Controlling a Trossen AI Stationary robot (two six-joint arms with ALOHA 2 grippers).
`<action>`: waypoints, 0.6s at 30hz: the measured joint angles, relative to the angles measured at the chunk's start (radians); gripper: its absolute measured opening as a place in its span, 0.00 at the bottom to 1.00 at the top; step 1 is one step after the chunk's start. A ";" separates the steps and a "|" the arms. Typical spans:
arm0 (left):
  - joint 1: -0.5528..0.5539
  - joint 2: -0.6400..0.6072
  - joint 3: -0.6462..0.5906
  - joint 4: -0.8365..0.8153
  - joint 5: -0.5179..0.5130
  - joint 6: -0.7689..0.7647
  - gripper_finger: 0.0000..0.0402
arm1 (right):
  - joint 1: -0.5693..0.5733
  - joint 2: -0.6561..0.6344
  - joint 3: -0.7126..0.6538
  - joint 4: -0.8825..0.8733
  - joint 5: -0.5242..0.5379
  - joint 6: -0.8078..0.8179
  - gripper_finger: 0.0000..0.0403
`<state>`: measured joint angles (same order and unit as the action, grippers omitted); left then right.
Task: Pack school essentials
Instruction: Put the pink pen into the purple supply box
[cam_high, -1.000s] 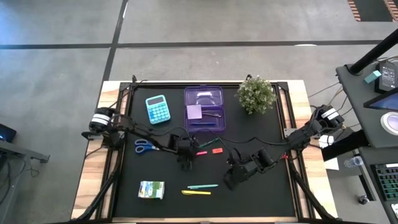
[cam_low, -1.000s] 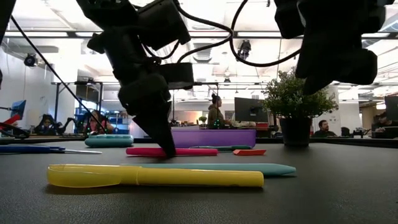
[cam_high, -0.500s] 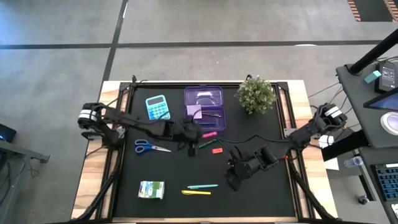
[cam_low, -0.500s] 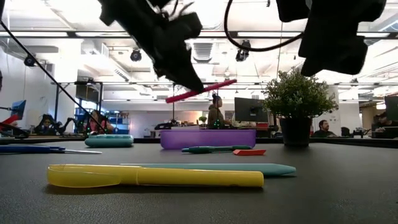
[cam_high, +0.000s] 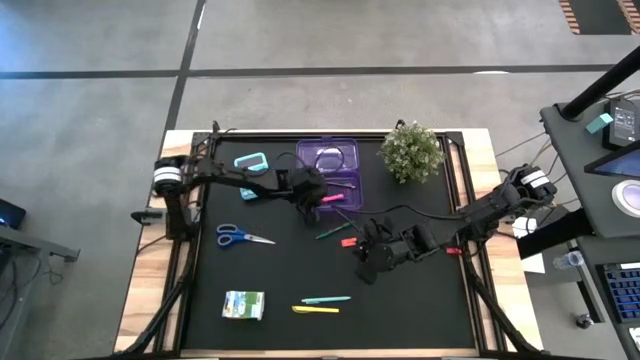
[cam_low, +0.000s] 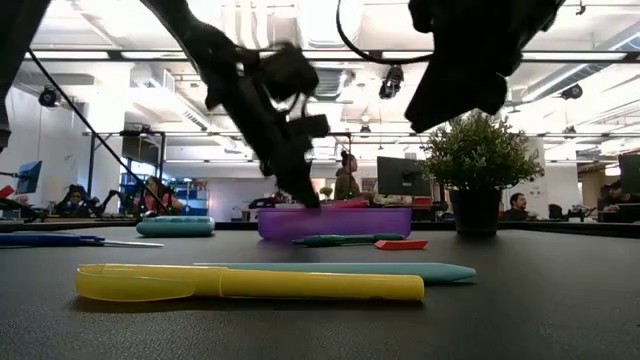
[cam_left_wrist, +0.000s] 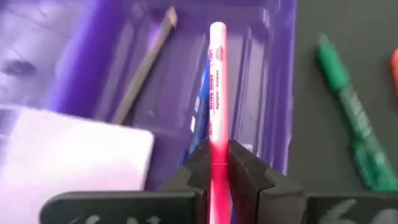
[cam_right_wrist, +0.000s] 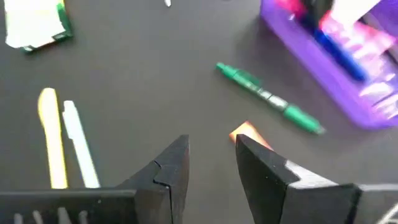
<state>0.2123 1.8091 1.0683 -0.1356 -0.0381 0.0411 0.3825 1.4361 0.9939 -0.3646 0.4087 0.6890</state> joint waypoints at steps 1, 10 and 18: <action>-0.001 0.018 0.000 0.000 0.005 0.005 0.03 | -0.005 0.000 0.000 0.000 0.008 -0.031 0.30; -0.003 0.072 0.001 0.011 0.016 0.044 0.10 | -0.043 0.001 0.000 0.004 0.013 -0.299 0.30; -0.003 0.038 -0.001 0.015 0.002 0.043 0.24 | -0.091 0.002 0.000 0.004 0.013 -0.310 0.30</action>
<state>0.2092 1.8472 1.0676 -0.1211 -0.0357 0.0845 0.2919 1.4376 0.9939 -0.3607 0.4216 0.3789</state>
